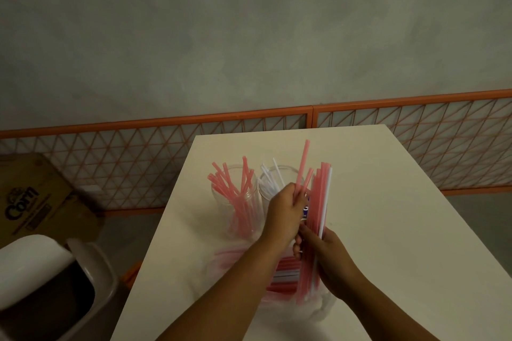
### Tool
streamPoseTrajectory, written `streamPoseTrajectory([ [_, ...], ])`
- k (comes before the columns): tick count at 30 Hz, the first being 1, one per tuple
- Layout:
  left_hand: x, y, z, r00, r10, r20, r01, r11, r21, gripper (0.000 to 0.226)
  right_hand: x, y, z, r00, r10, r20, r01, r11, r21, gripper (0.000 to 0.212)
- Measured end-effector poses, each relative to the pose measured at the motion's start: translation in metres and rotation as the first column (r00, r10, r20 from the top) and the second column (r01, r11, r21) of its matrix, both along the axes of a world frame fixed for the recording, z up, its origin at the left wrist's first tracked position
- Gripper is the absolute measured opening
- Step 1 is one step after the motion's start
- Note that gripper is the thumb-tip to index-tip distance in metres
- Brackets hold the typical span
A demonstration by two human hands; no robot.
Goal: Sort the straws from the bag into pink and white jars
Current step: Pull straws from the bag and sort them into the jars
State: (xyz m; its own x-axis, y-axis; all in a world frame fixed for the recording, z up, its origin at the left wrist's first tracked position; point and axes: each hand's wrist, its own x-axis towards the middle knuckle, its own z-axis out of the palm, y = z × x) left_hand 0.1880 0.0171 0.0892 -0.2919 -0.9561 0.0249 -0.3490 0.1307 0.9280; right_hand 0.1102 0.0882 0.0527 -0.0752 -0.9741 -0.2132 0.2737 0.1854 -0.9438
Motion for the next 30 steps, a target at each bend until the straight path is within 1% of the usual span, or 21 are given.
streamPoseTrajectory([
  [2,-0.002,0.0,-0.006,0.999,0.035,0.03,-0.034,0.999,-0.016,0.019,0.0,0.0,0.0,0.999,0.01,-0.033,-0.01,1.0,0.004,0.02],
  [5,-0.002,0.002,-0.009,0.998,0.043,0.053,-0.04,0.998,-0.043,0.022,0.0,0.001,-0.001,0.998,0.021,-0.062,-0.02,1.0,0.019,0.022],
  [7,-0.002,0.004,-0.01,0.998,0.045,0.05,-0.043,0.998,-0.053,0.024,0.0,0.001,-0.001,0.999,0.028,-0.043,-0.027,0.999,0.026,0.025],
  [11,-0.003,0.012,-0.007,0.998,0.071,0.002,-0.07,0.995,-0.066,0.028,0.0,-0.002,0.003,0.999,0.036,-0.014,-0.035,0.998,0.051,0.025],
  [14,-0.004,0.013,-0.006,0.995,0.091,0.03,-0.088,0.993,-0.081,0.033,0.002,-0.005,0.005,0.998,0.05,-0.033,-0.048,0.997,0.063,0.026],
  [17,-0.003,0.008,-0.004,0.996,0.067,0.062,-0.067,0.998,-0.003,0.034,0.002,-0.006,0.006,0.997,0.073,-0.04,-0.07,0.995,0.068,0.021],
  [21,0.003,-0.001,0.0,0.998,-0.058,0.026,0.052,0.977,0.209,0.034,-0.001,-0.004,0.009,0.992,0.119,-0.046,-0.114,0.988,0.102,0.014],
  [23,0.007,-0.004,0.0,0.993,-0.113,0.024,0.104,0.962,0.254,0.035,0.0,-0.003,0.01,0.988,0.149,-0.044,-0.144,0.984,0.109,0.014],
  [25,0.008,-0.005,-0.001,0.993,-0.114,0.0,0.11,0.954,0.279,0.034,0.001,-0.003,0.011,0.984,0.173,-0.035,-0.169,0.98,0.101,0.016],
  [27,0.009,-0.005,-0.002,0.996,-0.075,-0.039,0.083,0.951,0.299,0.032,0.002,-0.003,0.012,0.984,0.177,-0.03,-0.174,0.981,0.089,0.02],
  [30,0.009,-0.005,-0.005,0.996,-0.042,-0.081,0.066,0.947,0.315,0.03,0.006,-0.002,0.011,0.993,0.116,-0.023,-0.113,0.991,0.078,0.027],
])
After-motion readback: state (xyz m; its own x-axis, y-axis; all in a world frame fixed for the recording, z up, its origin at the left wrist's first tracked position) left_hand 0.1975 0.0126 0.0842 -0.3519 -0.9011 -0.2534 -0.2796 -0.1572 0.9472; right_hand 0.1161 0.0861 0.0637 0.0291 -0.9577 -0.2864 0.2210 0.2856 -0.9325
